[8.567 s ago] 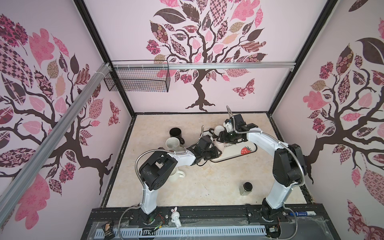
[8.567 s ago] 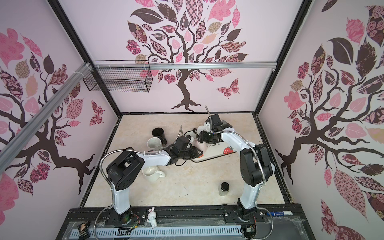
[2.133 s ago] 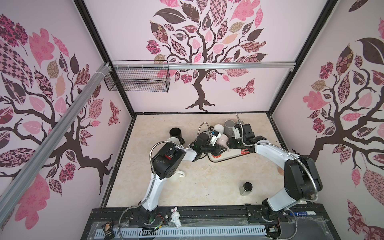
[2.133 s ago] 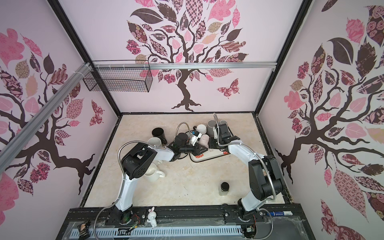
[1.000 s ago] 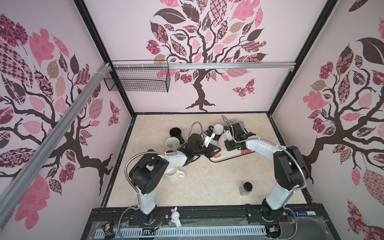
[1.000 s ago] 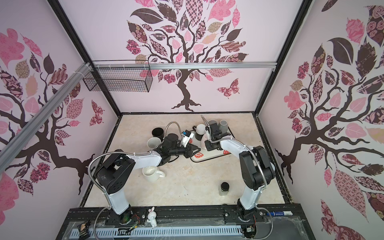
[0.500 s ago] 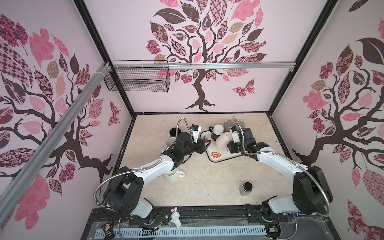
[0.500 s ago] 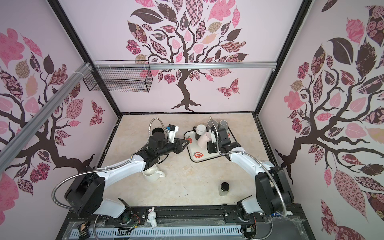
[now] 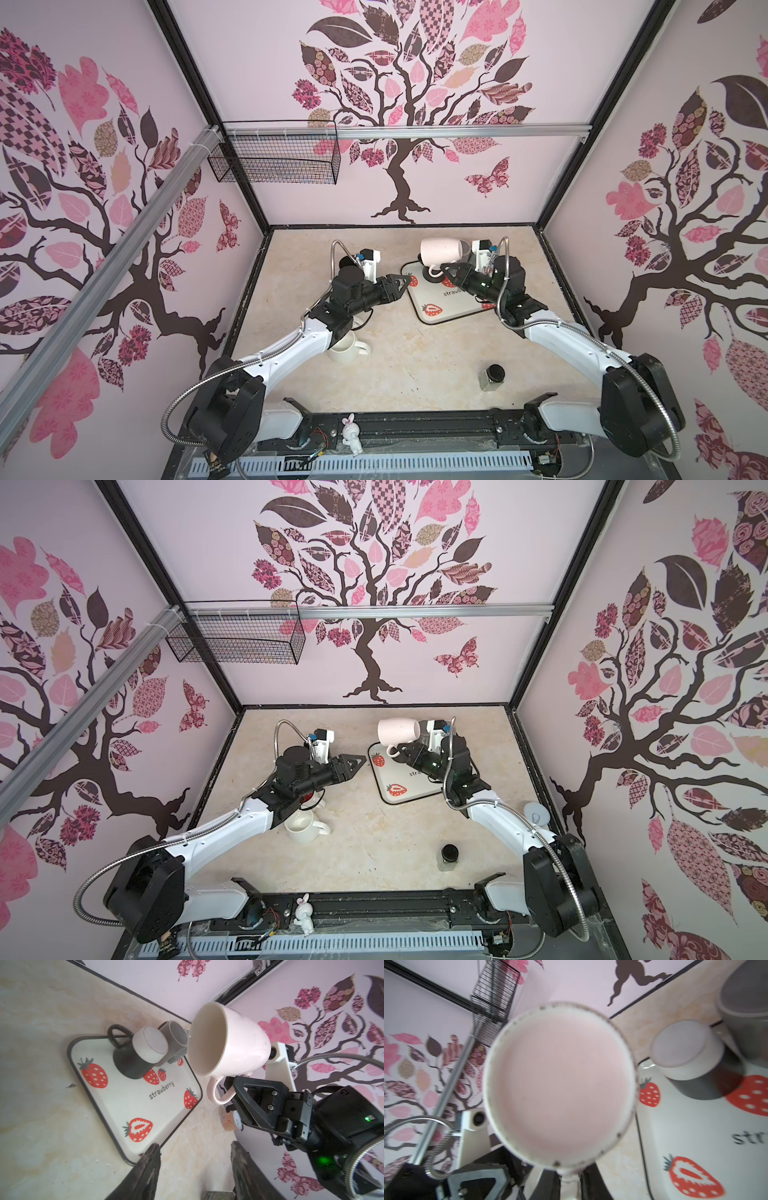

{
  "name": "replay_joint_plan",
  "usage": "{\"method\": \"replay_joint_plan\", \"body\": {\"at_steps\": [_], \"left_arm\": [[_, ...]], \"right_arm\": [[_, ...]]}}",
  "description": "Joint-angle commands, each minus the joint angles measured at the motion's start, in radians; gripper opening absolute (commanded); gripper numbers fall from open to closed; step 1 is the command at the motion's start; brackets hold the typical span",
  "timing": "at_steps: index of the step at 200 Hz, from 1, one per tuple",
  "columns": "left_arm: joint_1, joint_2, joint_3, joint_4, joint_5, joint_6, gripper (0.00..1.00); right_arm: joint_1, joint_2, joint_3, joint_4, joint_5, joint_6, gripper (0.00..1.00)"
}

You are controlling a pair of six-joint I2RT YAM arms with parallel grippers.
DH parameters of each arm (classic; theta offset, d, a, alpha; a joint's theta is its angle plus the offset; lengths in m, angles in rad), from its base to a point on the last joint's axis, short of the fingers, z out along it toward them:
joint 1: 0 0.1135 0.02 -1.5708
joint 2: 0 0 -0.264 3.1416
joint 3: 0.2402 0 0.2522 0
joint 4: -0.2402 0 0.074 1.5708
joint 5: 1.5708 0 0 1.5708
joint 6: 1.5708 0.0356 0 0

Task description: Turn the mug right side up

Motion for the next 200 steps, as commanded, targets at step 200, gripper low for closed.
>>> {"method": "replay_joint_plan", "body": {"at_steps": [200], "left_arm": [[-0.002, 0.19, 0.179, 0.396, 0.192, -0.282, 0.27]], "right_arm": [[0.068, 0.066, 0.011, 0.372, -0.2, 0.332, 0.0]]}}
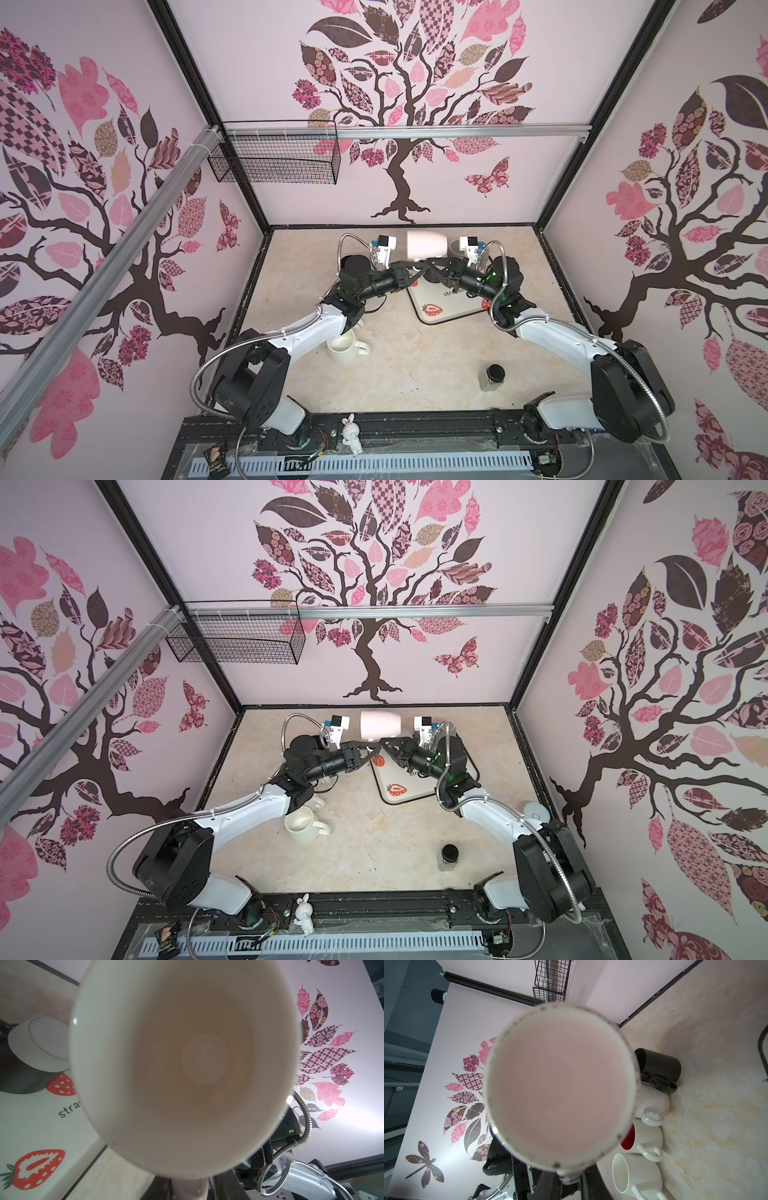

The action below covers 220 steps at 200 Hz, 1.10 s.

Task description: Turn the mug right side up

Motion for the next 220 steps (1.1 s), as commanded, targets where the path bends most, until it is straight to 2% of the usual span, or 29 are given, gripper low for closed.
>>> {"method": "replay_joint_plan", "body": {"at_steps": [1, 16, 28, 35, 48, 68, 84, 107, 127, 188, 220], "left_arm": [[0.004, 0.002, 0.06, 0.087, -0.014, -0.035, 0.28], [0.006, -0.005, 0.058, 0.075, -0.028, -0.032, 0.28], [0.005, -0.009, 0.058, 0.068, -0.033, -0.026, 0.23], [0.006, -0.011, 0.058, 0.065, -0.035, -0.021, 0.18], [0.006, -0.014, 0.063, 0.046, -0.033, 0.004, 0.0], [0.006, -0.021, 0.07, -0.009, -0.04, 0.044, 0.0], [0.006, -0.032, 0.061, -0.046, -0.069, 0.071, 0.0], [0.006, -0.039, 0.054, -0.1, -0.105, 0.098, 0.0], [0.006, -0.038, 0.051, -0.159, -0.15, 0.103, 0.0], [0.018, -0.018, 0.023, -0.2, -0.231, 0.118, 0.0], [0.025, -0.018, 0.045, -0.294, -0.3, 0.173, 0.0]], "right_arm": [[0.012, -0.001, 0.011, 0.094, -0.035, 0.001, 0.0], [0.012, -0.001, 0.01, 0.093, -0.037, 0.002, 0.0], [0.013, 0.001, 0.01, 0.088, -0.039, -0.007, 0.0], [0.013, 0.005, 0.014, 0.072, -0.044, -0.018, 0.0], [0.013, 0.01, 0.025, 0.026, -0.053, -0.048, 0.0], [0.014, 0.014, 0.028, -0.02, -0.054, -0.084, 0.03], [0.013, 0.015, 0.03, -0.061, -0.045, -0.117, 0.19], [0.013, 0.025, 0.036, -0.114, -0.033, -0.165, 0.31], [0.014, 0.044, 0.049, -0.151, -0.033, -0.194, 0.37], [0.013, 0.093, 0.091, -0.286, -0.043, -0.327, 0.45], [0.013, 0.101, 0.134, -0.414, -0.029, -0.437, 0.49]]}}
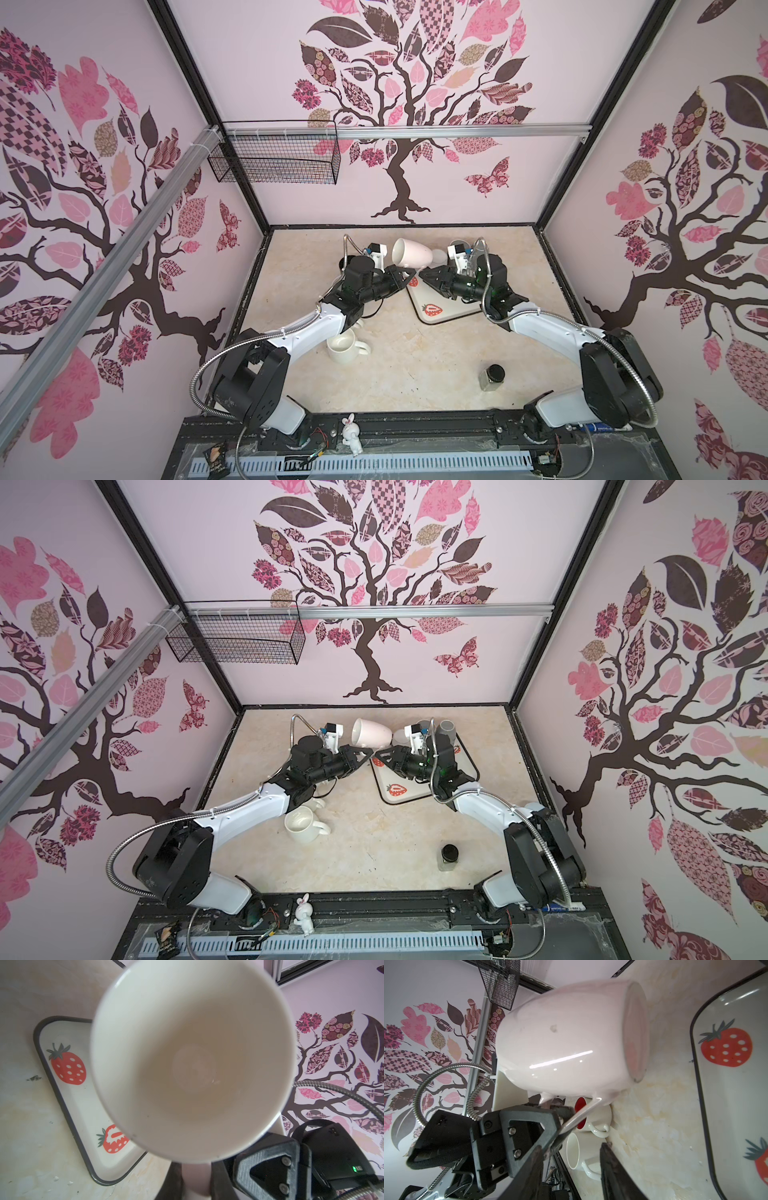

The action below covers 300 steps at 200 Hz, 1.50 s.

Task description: Turn the mug right side up

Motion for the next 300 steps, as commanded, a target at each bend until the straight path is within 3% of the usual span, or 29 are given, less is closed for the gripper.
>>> {"method": "replay_joint_plan", "body": {"at_steps": [1, 39, 102, 203, 300], "left_arm": [[0.008, -0.01, 0.042, 0.006, -0.075, 0.074, 0.0], [0.028, 0.016, 0.099, -0.126, -0.17, 0.16, 0.0], [0.025, 0.14, 0.323, -0.49, -0.472, 0.388, 0.0], [-0.047, 0.417, 0.63, -0.793, -0.889, 0.419, 0.0], [-0.057, 0.5, 0.646, -0.872, -0.944, 0.394, 0.0]], "right_arm": [[0.005, 0.017, 0.073, -0.104, -0.001, -0.121, 0.49], [0.001, -0.009, 0.095, -0.21, 0.035, -0.222, 0.51], [-0.025, -0.039, 0.076, -0.237, 0.059, -0.257, 0.52], [-0.054, -0.043, 0.069, -0.256, 0.062, -0.276, 0.52], [-0.11, -0.066, 0.093, -0.364, 0.139, -0.37, 0.55]]}}
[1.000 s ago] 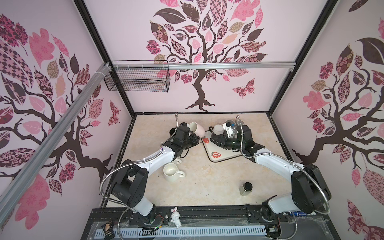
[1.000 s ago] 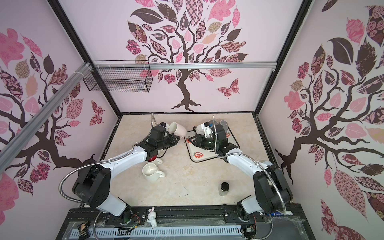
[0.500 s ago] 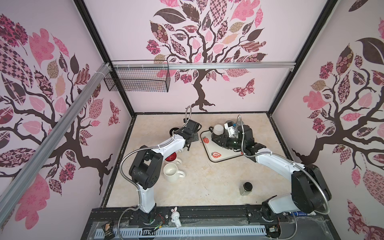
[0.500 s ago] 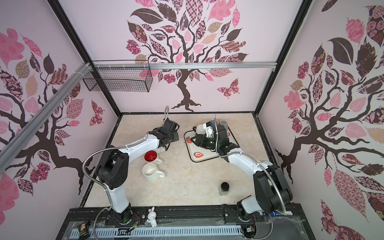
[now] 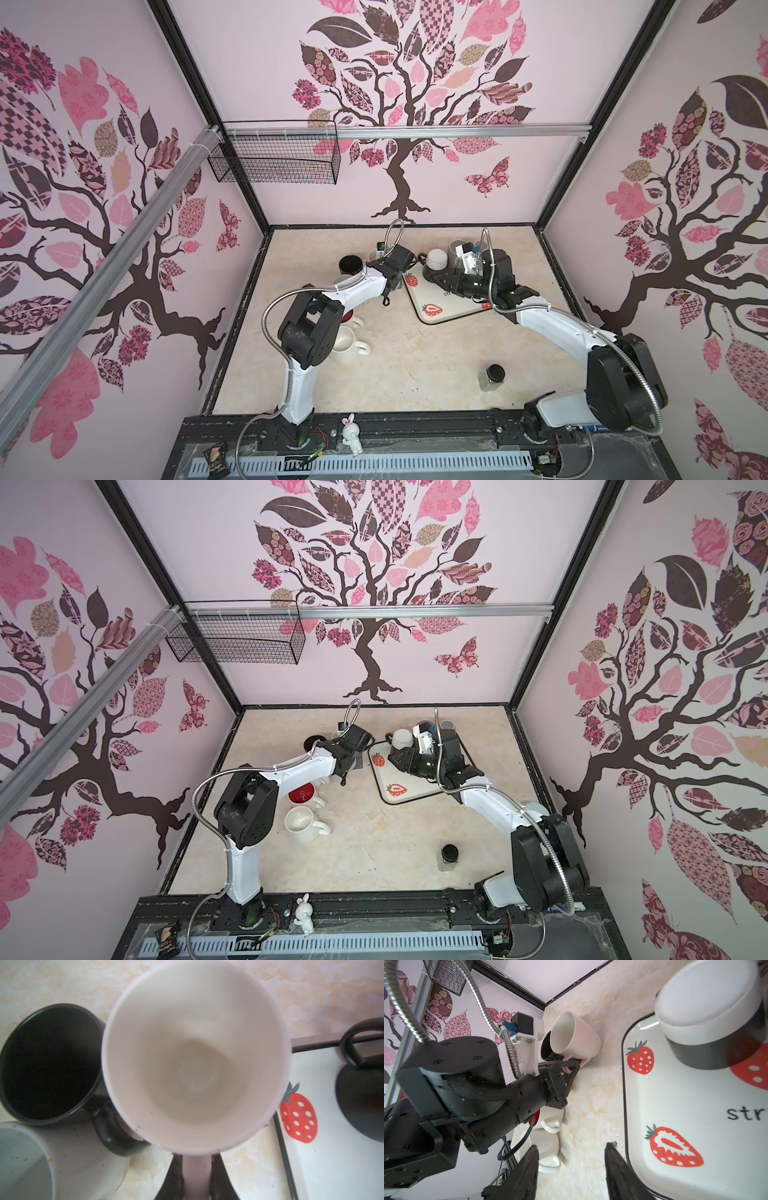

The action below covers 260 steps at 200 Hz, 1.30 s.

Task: Turn the mug right side up
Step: 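Lower the pink mug upright onto the table beside the black mug, open left gripper, then grasp the black-and-white mug's handle with the left gripper while the right gripper hovers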

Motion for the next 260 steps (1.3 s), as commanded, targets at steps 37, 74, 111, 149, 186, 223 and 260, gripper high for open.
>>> {"method": "replay_joint_plan", "body": {"at_steps": [37, 74, 111, 149, 186, 223, 260], "left_arm": [[0.004, -0.02, 0.022, 0.025, -0.044, -0.031, 0.19], [0.003, -0.033, 0.015, 0.02, -0.035, -0.036, 0.31], [0.004, -0.071, 0.01, 0.0, -0.021, -0.039, 0.36], [0.004, -0.162, -0.003, -0.003, 0.012, -0.006, 0.41], [0.004, -0.238, -0.021, -0.003, 0.07, 0.009, 0.42], [0.004, -0.314, -0.068, 0.007, 0.112, 0.037, 0.43], [0.014, -0.403, -0.147, 0.02, 0.139, 0.033, 0.44]], "right_arm": [[-0.013, 0.029, 0.177, -0.262, 0.208, -0.237, 0.58], [-0.011, 0.116, 0.31, -0.339, 0.316, -0.308, 0.6], [-0.001, 0.23, 0.463, -0.4, 0.385, -0.368, 0.61], [0.028, 0.41, 0.678, -0.536, 0.463, -0.457, 0.64], [0.059, 0.547, 0.804, -0.599, 0.536, -0.51, 0.67], [0.067, 0.677, 0.949, -0.713, 0.608, -0.517, 0.7], [0.095, 0.748, 1.008, -0.796, 0.679, -0.554, 0.7]]}}
